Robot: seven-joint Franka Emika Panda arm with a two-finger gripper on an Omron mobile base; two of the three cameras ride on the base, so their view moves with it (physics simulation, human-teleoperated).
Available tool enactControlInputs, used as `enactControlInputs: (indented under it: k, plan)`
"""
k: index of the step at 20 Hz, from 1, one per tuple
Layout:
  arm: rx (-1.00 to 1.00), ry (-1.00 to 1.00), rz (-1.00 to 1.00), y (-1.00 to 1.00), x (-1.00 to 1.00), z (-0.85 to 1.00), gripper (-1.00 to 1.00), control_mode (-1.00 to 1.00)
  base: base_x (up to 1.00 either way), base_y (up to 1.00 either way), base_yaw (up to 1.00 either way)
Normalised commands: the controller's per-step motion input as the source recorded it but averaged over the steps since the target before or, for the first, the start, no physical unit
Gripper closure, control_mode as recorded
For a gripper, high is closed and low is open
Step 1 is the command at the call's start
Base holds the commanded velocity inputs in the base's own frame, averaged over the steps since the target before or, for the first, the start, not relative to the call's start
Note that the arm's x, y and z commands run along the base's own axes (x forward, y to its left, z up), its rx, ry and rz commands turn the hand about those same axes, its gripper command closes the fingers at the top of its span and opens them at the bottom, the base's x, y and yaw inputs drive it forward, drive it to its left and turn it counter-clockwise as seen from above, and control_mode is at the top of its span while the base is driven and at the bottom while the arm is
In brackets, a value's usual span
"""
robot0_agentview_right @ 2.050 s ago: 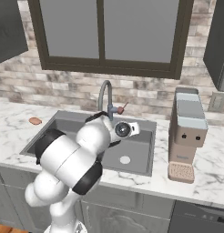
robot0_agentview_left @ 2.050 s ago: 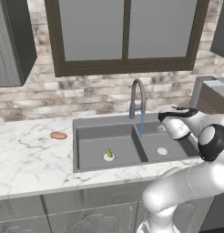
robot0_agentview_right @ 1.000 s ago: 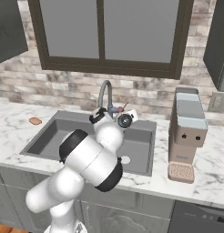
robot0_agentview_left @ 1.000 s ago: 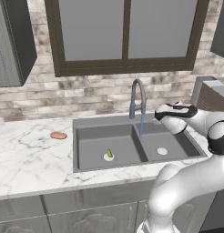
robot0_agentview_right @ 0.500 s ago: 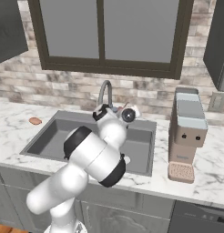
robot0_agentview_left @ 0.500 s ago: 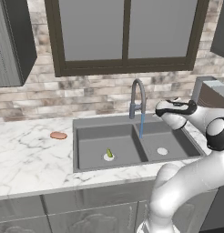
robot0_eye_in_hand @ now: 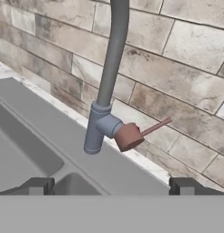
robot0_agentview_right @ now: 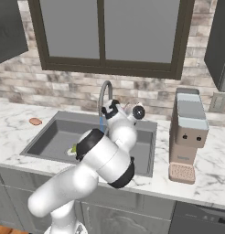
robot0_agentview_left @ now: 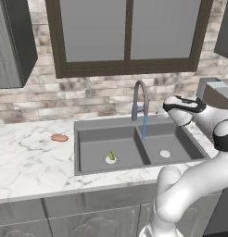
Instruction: Turn on the sink faucet. Then move the lemon wedge from the counter to the sink. Turn off the sink. Move the vegetable from the sink to the pot next to the stove. Finally move the pot to the rear left burner.
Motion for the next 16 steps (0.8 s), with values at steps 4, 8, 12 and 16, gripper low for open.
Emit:
enactControlInputs:
  k: [4, 8, 12, 16]
  plan:
    - [0.06, -0.02, 0.17, -0.05, 0.25, 0.00, -1.00, -1.00, 0.00, 0.00, 0.00]
    - [0.00, 0.00, 0.14, 0.00, 0.30, 0.00, -1.00, -1.00, 0.00, 0.00, 0.00]
    - [0.00, 0.00, 0.14, 0.00, 0.35, 0.00, -1.00, -1.00, 0.00, 0.00, 0.00]
    - [0.00, 0.00, 0.14, 0.00, 0.35, -0.07, -1.00, -1.00, 0.00, 0.00, 0.00]
